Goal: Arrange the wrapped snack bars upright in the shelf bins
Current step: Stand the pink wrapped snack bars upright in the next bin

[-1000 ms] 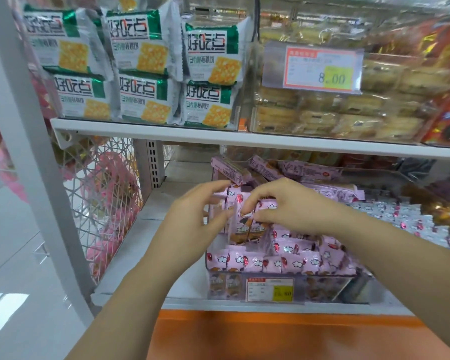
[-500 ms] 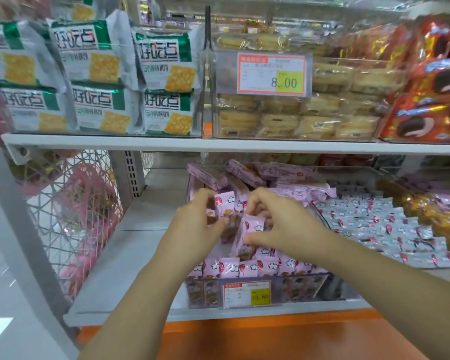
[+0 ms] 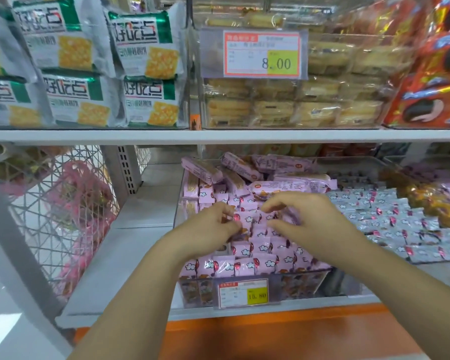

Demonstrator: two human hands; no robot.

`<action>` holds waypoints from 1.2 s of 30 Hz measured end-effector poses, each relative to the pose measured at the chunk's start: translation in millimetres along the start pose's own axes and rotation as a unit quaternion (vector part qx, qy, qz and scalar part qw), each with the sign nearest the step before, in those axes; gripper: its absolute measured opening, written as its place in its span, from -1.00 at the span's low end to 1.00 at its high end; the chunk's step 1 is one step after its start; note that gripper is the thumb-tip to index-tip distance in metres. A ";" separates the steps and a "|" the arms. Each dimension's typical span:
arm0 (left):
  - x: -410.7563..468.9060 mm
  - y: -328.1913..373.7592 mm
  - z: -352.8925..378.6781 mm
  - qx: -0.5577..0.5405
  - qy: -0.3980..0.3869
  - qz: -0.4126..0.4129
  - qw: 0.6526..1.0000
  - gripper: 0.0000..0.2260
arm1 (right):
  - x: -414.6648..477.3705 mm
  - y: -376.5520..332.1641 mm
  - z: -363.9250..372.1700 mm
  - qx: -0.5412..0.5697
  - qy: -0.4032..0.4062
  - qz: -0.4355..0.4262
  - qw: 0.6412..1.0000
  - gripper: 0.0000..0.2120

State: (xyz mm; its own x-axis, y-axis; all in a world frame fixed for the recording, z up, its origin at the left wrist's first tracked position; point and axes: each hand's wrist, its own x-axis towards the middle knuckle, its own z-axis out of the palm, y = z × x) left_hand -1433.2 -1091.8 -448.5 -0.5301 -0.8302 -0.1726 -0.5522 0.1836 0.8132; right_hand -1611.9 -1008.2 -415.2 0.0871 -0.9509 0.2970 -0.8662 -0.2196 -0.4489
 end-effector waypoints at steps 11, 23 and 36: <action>-0.9 6.0 3.5 0.120 -0.096 -0.049 0.987 -0.52 | -21.7 37.8 -32.8 -0.040 -0.050 0.024 0.998 -0.68; -6.2 8.2 -1.2 0.119 -0.052 -0.033 0.991 -0.63 | -24.5 23.4 -18.6 -0.286 -0.085 -0.050 0.953 -0.52; -8.5 -0.4 -6.3 0.047 -0.007 -0.047 0.998 -0.52 | -14.3 -4.0 -54.8 -0.058 0.074 0.003 0.996 -0.83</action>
State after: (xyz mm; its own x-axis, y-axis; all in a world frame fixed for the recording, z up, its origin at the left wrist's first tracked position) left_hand -1424.4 -1088.2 -443.9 -0.4817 -0.8388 -0.2537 -0.6578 0.1548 0.7371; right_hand -1636.6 -981.7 -371.4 0.0151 -0.9078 0.4192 -0.9182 -0.1786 -0.3537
